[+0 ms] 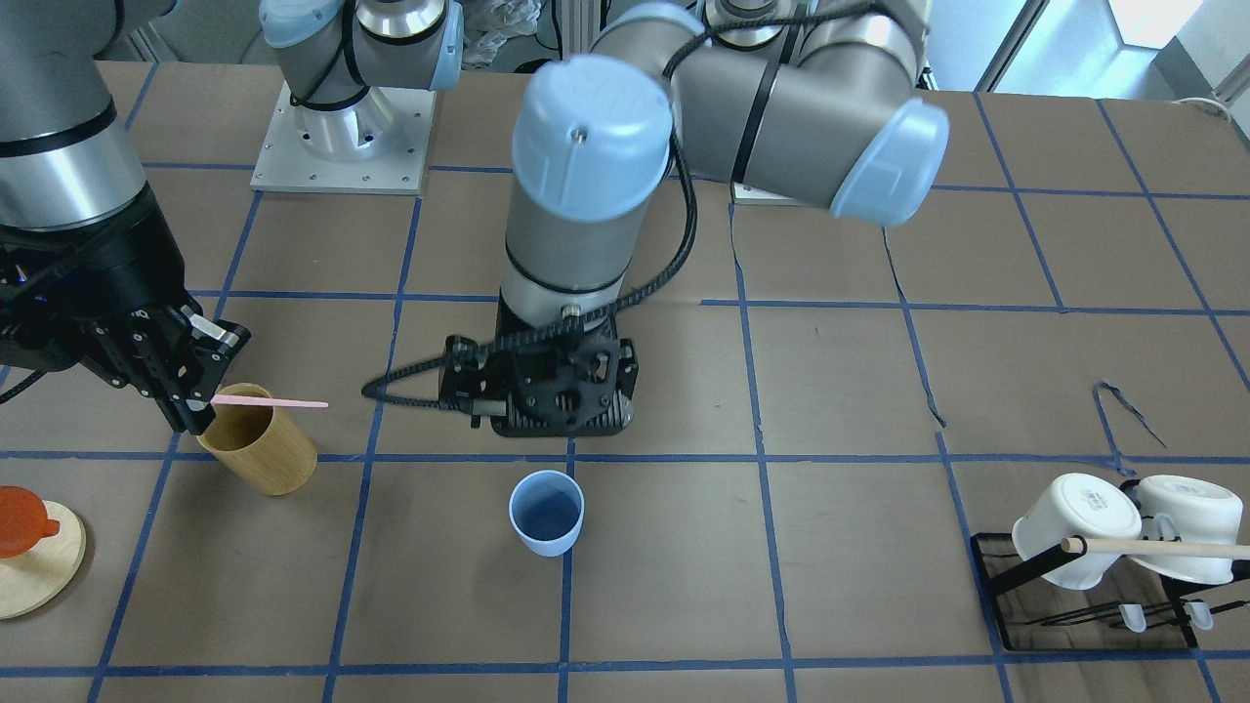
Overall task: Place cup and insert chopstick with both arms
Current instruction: 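Set the blue cup down, open the left gripper and withdraw it, then move the pink stick over the blue cup and lower it in with the right gripper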
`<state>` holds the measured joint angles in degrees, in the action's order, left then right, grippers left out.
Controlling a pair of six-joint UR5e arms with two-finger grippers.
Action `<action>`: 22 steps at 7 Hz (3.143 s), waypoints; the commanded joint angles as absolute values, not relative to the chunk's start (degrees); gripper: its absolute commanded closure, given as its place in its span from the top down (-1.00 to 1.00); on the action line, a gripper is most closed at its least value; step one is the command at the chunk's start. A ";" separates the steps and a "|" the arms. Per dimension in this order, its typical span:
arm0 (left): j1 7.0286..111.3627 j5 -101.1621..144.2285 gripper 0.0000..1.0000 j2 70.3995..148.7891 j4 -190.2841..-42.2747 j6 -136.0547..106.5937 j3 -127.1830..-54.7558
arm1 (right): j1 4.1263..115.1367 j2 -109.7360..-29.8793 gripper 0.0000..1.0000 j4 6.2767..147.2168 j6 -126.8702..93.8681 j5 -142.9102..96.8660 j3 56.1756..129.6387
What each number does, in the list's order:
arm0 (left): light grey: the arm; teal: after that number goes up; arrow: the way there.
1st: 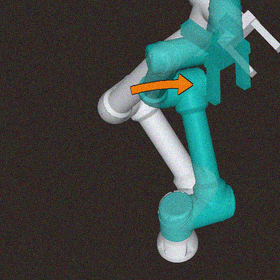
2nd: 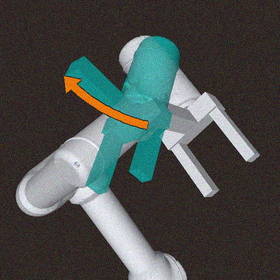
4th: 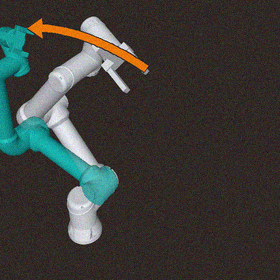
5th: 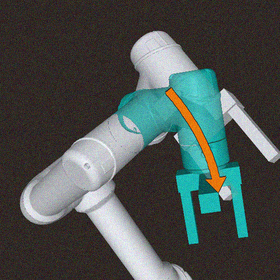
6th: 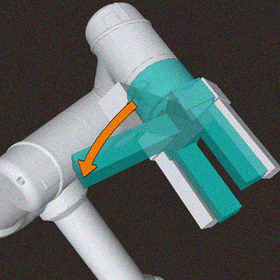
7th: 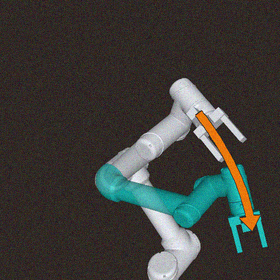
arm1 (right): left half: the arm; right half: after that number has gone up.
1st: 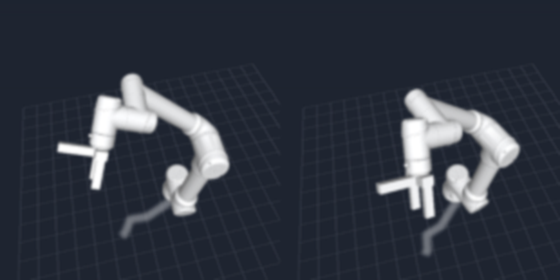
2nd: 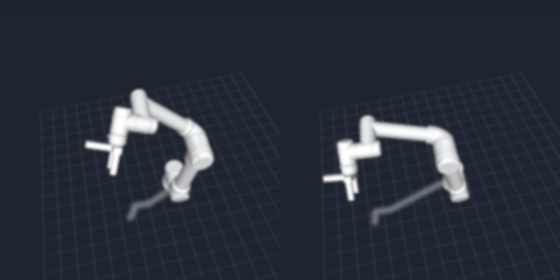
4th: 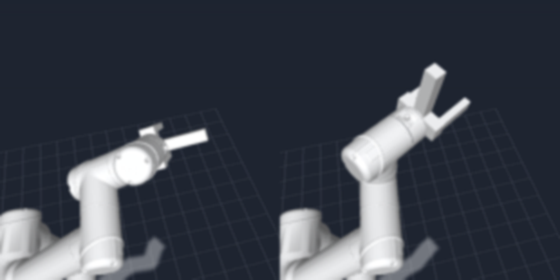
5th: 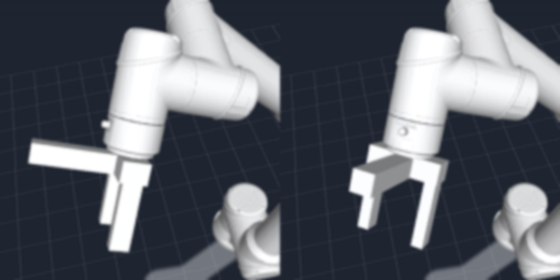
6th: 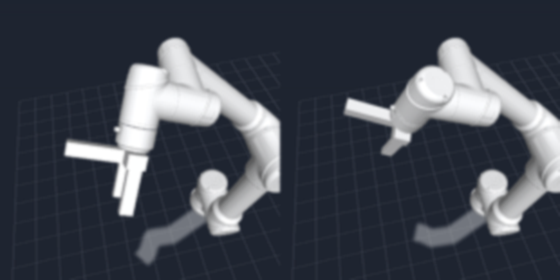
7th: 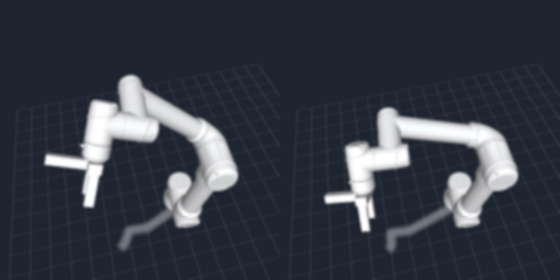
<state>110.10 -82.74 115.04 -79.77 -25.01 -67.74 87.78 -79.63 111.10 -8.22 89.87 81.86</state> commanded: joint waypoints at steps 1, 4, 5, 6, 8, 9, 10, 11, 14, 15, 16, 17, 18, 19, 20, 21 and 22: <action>108.55 -81.74 1.00 105.42 -92.50 -19.34 -69.95 | 89.29 -79.63 -1.00 113.37 -10.96 89.65 82.00; 106.80 -82.71 1.00 97.41 -92.73 -17.85 -79.77 | 94.63 -79.72 -1.00 124.38 -19.64 90.00 87.59; 104.00 -84.79 1.00 95.12 -92.99 -13.67 -81.46 | 98.57 -79.63 -1.00 130.72 -21.86 91.31 89.89; 100.32 -86.90 1.00 93.27 -94.12 -7.79 -82.69 | 100.44 -79.54 -1.00 131.39 -21.80 94.54 90.35; 98.17 -86.66 1.00 90.36 -94.04 -3.87 -86.03 | 101.51 -79.45 -1.00 131.57 -21.62 94.83 90.18; 97.65 -86.57 1.00 89.74 -93.43 -3.78 -87.18 | 103.25 -78.41 -1.00 135.14 -21.80 94.83 90.00; 97.04 -86.49 1.00 89.39 -93.51 -2.91 -87.36 | 104.32 -77.27 -1.00 137.00 -21.71 95.36 89.83; 96.94 -86.31 1.00 89.38 -93.34 -1.94 -87.36 | 104.33 -76.56 -1.00 139.46 -21.62 95.62 89.82; 96.86 -85.96 1.00 89.30 -93.34 -1.93 -87.36 | 104.50 -73.83 -1.00 146.94 -21.80 94.75 89.82; 96.86 -85.70 1.00 89.30 -93.25 -1.93 -87.28 | 104.68 -73.22 -1.00 148.17 -21.88 94.66 89.91; 97.03 -84.04 1.00 88.95 -93.25 -1.93 -87.10 | 105.37 -72.60 -1.00 148.62 -21.88 94.75 89.91; 96.94 -82.89 1.00 88.86 -92.82 -1.93 -87.19 | 105.64 -72.51 -1.00 148.62 -22.41 94.75 90.09; 96.86 -82.88 1.00 88.86 -91.77 -1.93 -87.19 | 106.08 -72.51 -0.99 148.36 -24.15 94.75 90.17; 96.94 -82.79 1.00 88.68 -91.76 -1.93 -87.10 | 106.34 -72.42 -0.96 148.36 -24.43 94.75 90.35; 96.86 -82.62 1.00 88.59 -91.67 -1.93 -86.49 | 106.35 -72.16 -0.93 148.36 -24.35 94.75 90.35; 96.86 -81.14 1.00 88.16 -91.32 -1.93 -86.22 | 106.43 -72.07 -0.87 148.36 -24.35 94.75 90.44; 96.86 -80.51 1.00 87.98 -89.67 -1.93 -86.39 | 106.35 -72.07 -0.73 148.27 -24.35 94.83 90.70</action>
<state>96.87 -81.41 88.25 -90.96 -1.93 -86.42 106.36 -72.13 148.34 -24.32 94.77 90.47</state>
